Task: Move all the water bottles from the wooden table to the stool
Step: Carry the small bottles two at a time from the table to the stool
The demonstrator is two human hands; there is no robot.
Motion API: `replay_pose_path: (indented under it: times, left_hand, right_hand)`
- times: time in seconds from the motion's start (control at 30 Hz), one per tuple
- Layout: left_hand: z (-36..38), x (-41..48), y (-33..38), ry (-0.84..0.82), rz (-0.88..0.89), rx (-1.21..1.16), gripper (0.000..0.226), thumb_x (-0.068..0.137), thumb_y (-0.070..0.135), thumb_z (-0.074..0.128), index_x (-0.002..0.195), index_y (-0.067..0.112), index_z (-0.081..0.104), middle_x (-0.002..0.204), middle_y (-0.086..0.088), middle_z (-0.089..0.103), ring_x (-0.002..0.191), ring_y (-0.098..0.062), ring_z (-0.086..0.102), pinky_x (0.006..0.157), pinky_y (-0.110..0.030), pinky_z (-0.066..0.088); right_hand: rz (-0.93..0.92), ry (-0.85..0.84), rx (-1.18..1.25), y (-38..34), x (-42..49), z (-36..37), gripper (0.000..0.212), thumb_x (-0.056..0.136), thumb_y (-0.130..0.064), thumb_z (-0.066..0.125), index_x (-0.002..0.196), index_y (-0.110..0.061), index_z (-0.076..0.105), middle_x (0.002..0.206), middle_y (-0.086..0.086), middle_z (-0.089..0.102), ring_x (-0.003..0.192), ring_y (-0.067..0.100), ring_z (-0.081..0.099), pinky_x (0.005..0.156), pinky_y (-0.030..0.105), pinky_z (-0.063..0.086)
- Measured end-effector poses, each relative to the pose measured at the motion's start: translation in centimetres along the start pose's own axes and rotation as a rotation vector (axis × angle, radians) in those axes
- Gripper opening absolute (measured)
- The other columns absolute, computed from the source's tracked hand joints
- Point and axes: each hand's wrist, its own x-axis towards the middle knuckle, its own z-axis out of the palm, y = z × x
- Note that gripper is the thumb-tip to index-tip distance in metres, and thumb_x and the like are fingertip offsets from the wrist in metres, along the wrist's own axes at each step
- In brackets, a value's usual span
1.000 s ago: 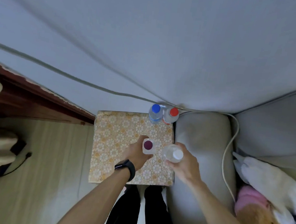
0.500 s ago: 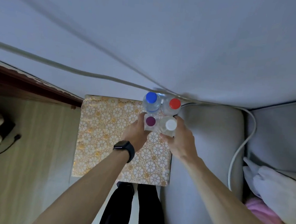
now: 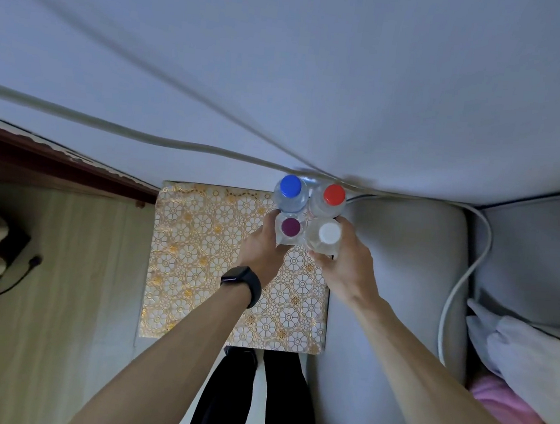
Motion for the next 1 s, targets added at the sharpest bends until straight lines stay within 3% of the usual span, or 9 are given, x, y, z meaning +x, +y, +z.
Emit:
replay_pose_path:
  times: [0.23,0.37,0.47,0.53,0.7,0.83,1.0]
  left_hand:
    - [-0.1,-0.1,-0.2,-0.012,0.001,0.018,0.057,0.092,0.03,0.068,0.141,0.018,0.041,0.11,-0.006,0.069,0.093,-0.027,0.066,0.074,-0.033,0.05]
    - [-0.4,-0.2,-0.2,-0.062,-0.006,-0.009,0.069,0.089,0.031,0.07,0.147,0.024,0.033,0.124,-0.002,0.063,0.102,-0.023,0.066,0.081,-0.038,0.054]
    - [-2.1,-1.4,-0.2,-0.079,-0.056,-0.053,0.069,0.092,0.024,0.067,0.15,0.026,0.028,0.14,-0.002,0.053,0.108,-0.017,0.065,0.087,-0.035,0.055]
    - [-3.9,-3.2,-0.2,-0.089,-0.082,-0.037,0.062,0.094,0.024,0.064,0.147,0.026,0.033,0.142,0.0,0.051,0.109,-0.015,0.064,0.088,-0.035,0.055]
    - [-9.4,-9.8,0.1,-0.115,-0.103,-0.031,0.045,0.094,0.027,0.061,0.137,0.029,0.046,0.138,0.002,0.055,0.111,-0.013,0.062,0.086,-0.033,0.056]
    - [-14.2,-15.9,1.4,-0.125,-0.089,-0.031,0.041,0.094,0.033,0.059,0.134,0.031,0.05,0.136,0.005,0.057,0.116,-0.013,0.058,0.091,-0.03,0.051]
    - [-20.8,-21.2,2.3,-0.001,-0.034,0.041,0.046,0.094,0.041,0.053,0.138,0.037,0.041,0.137,0.002,0.055,0.114,-0.019,0.058,0.088,-0.037,0.053]
  right_hand:
    - [-0.014,-0.006,0.071,0.1,0.0,-0.2,0.074,0.078,-0.025,0.083,0.139,-0.023,0.041,0.124,-0.009,0.063,0.112,0.015,0.059,0.082,0.021,0.041]
    - [0.075,0.003,0.135,0.4,-0.7,0.3,0.091,0.077,-0.024,0.084,0.151,-0.021,0.03,0.128,-0.014,0.057,0.116,0.005,0.052,0.094,0.023,0.042]
    - [0.223,-0.001,0.16,1.0,-2.3,0.4,0.099,0.078,-0.027,0.084,0.154,-0.021,0.022,0.149,-0.004,0.047,0.13,0.019,0.052,0.107,0.04,0.044]
    - [0.308,-0.024,0.182,0.8,-4.5,-0.2,0.096,0.081,-0.026,0.082,0.155,-0.021,0.021,0.156,-0.001,0.039,0.135,0.025,0.048,0.11,0.044,0.042]
    - [0.34,-0.066,0.188,-3.9,-11.4,-3.0,0.08,0.085,-0.025,0.077,0.151,-0.019,0.03,0.148,0.0,0.048,0.132,0.021,0.05,0.107,0.033,0.042]
    - [0.21,-0.084,0.149,-10.8,-16.6,-5.6,0.052,0.09,-0.029,0.069,0.138,-0.024,0.05,0.137,-0.011,0.055,0.13,0.01,0.05,0.106,0.024,0.037]
    - [-0.146,-0.088,-0.021,-19.2,-19.8,-7.4,0.029,0.093,-0.036,0.062,0.121,-0.032,0.066,0.128,-0.016,0.062,0.125,0.007,0.05,0.103,0.025,0.034]
